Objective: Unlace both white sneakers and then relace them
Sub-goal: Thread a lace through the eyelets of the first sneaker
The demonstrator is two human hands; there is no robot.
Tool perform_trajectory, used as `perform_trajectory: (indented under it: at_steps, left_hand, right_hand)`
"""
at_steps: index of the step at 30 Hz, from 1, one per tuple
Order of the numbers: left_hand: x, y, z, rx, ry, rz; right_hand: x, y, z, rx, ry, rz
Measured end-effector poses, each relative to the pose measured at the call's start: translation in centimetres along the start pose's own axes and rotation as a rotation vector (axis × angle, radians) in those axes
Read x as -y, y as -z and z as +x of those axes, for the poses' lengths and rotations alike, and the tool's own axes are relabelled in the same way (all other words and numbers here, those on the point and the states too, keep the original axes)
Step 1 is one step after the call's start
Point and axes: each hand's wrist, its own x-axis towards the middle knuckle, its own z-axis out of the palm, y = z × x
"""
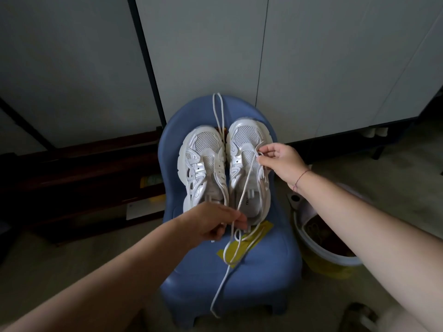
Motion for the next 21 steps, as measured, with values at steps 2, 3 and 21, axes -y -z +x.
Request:
perform_trajectory:
  at_steps: [2,3,21]
  left_hand:
    - [1.1,-0.3,-0.3,0.117,0.068,0.144]
    - [1.6,-0.5,-0.6,0.204,0.099,0.214]
    - [-2.9,-2.7,0.0,0.145,-0.128,-0.161]
  right_hand:
    - [-0.2,0.1,0.0,0.005,0.0,0.038]
    - [-0.3,0.0,0.0,0.005,0.004,0.054]
    - [-0.3,-0.8,0.3,-0.033,0.032,0.03]
